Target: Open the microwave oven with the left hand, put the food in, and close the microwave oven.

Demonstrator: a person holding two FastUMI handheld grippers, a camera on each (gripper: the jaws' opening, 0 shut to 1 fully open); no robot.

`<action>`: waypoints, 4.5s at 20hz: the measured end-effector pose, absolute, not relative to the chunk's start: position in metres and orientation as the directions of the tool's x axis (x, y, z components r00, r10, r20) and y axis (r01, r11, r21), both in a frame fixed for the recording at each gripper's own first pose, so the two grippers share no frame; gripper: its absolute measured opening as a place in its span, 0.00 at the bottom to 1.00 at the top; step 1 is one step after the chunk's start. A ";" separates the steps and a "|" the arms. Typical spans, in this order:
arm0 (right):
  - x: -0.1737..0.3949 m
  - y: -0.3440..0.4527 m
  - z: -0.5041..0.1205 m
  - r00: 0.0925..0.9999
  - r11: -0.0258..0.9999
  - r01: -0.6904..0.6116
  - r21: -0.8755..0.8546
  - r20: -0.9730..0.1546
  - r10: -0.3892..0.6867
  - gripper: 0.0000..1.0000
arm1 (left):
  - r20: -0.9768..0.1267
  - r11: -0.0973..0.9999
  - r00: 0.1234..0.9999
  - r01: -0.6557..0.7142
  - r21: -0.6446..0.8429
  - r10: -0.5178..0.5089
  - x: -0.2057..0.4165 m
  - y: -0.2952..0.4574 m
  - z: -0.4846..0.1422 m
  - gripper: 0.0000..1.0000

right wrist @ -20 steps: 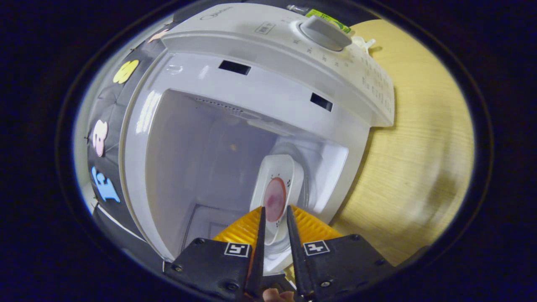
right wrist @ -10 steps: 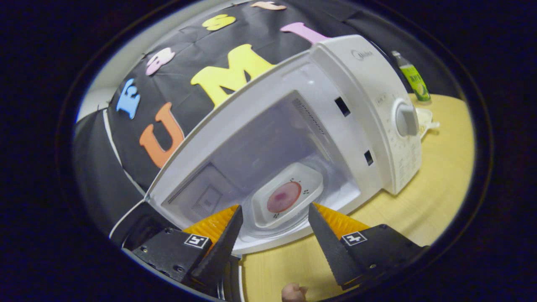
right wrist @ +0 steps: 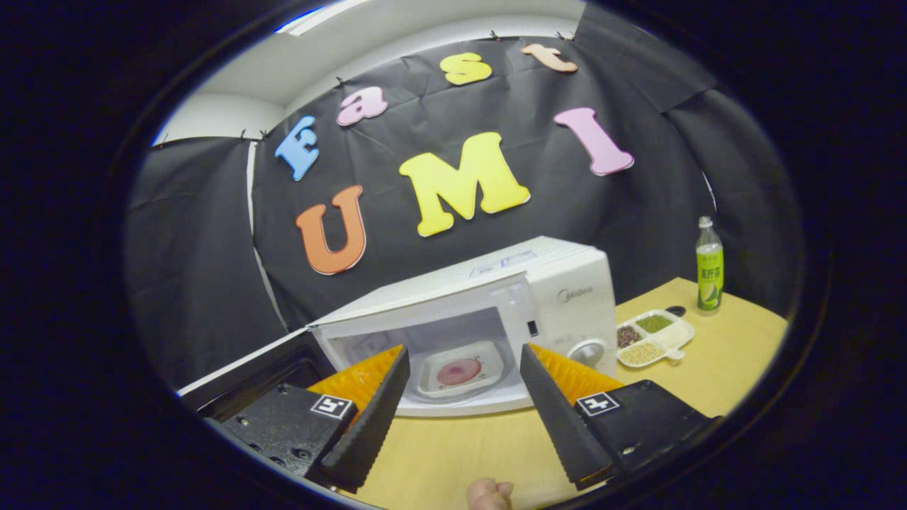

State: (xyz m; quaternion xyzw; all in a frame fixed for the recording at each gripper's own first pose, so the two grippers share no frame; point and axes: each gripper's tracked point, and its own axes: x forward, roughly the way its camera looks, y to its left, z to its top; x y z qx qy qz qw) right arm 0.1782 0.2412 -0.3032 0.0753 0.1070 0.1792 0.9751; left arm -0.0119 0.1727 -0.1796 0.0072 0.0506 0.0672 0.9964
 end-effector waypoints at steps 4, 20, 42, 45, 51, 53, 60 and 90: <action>0.146 0.186 -0.252 0.932 0.939 -0.341 0.052 -0.111 0.345 1.00 | -0.080 0.991 0.988 -0.130 0.029 0.132 -0.004 0.179 -0.176 0.46; 0.031 0.069 -0.138 0.956 0.956 -0.293 0.005 -0.025 0.293 0.91 | -0.167 0.993 0.980 0.108 -0.039 -0.113 0.056 0.151 -0.283 0.00; -0.091 -0.009 -0.127 0.936 0.935 -0.352 0.037 0.039 0.351 1.00 | -0.107 0.790 0.785 0.592 -0.159 -0.610 0.103 -0.009 -0.307 0.00; -0.090 -0.008 -0.132 0.932 0.931 -0.362 0.048 0.031 0.361 1.00 | -0.114 0.780 0.774 0.606 -0.154 -0.623 0.119 -0.022 -0.305 0.00; -0.084 -0.001 -0.142 0.925 0.922 -0.379 0.078 -0.007 0.381 1.00 | -0.141 0.776 0.763 0.621 -0.112 -0.631 0.140 -0.074 -0.310 0.00; -0.081 -0.002 -0.145 0.926 0.924 -0.374 0.078 -0.015 0.376 0.91 | -0.138 0.783 0.771 0.613 -0.104 -0.622 0.151 -0.092 -0.310 0.00; -0.077 -0.006 -0.153 0.930 0.929 -0.364 0.070 -0.027 0.367 0.91 | -0.150 0.847 0.834 0.529 -0.058 -0.531 0.196 -0.147 -0.311 0.00; -0.062 -0.019 -0.175 0.963 0.971 -0.236 0.041 -0.125 0.240 1.00 | -0.402 0.973 0.887 0.219 -0.068 -0.228 0.187 -0.167 -0.315 0.57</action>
